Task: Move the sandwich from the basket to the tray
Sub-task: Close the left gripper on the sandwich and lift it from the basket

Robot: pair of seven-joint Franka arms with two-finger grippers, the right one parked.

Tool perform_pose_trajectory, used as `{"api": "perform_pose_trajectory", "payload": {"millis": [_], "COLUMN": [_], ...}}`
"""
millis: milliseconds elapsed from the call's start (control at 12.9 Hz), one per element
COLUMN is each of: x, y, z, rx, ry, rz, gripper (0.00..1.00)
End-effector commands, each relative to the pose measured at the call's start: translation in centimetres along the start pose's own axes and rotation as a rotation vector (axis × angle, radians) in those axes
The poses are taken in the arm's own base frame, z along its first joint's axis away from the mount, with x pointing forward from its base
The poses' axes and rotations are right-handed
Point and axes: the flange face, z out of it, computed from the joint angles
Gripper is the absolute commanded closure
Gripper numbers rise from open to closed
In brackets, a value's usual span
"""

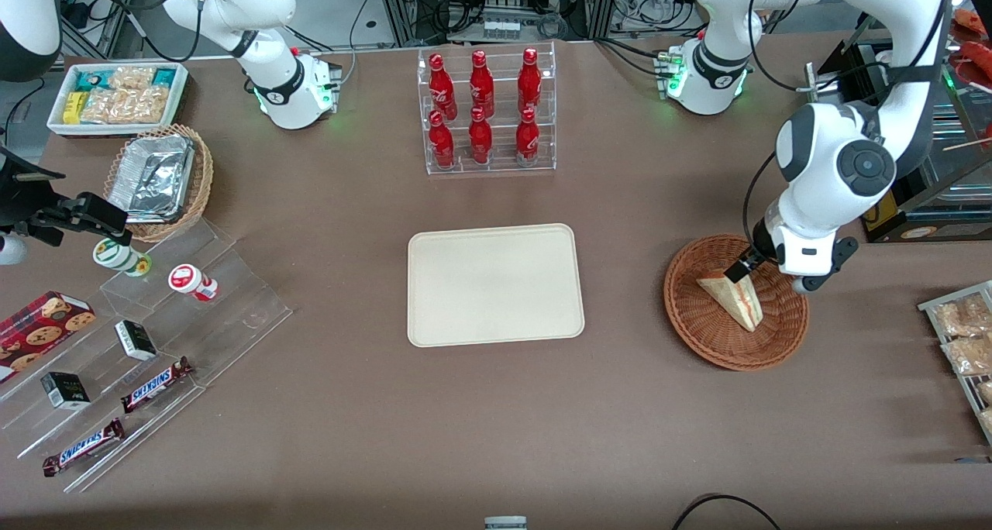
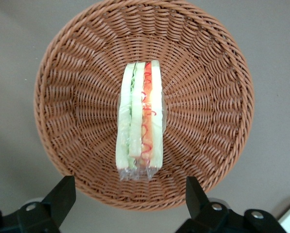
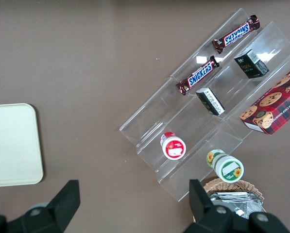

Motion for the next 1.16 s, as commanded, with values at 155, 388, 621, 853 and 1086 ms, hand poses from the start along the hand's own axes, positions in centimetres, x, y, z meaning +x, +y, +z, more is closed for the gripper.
{"api": "perform_pose_trajectory", "payload": {"millis": [155, 388, 621, 853, 1086], "x": [0.5, 0.5, 0.7, 0.9, 0.9], "y": [0.8, 0.7, 0.5, 0.4, 0.3], "z": [3.0, 4.7, 5.6, 6.1, 5.8], "rx": [-0.019, -0.006, -0.001, 0.001, 0.003], "ry": [0.001, -0.013, -0.019, -0.021, -0.022], "rz": [-0.029, -0.031, -0.036, -0.042, -0.044], "gripper": [0.00, 0.00, 0.00, 0.31, 1.00]}}
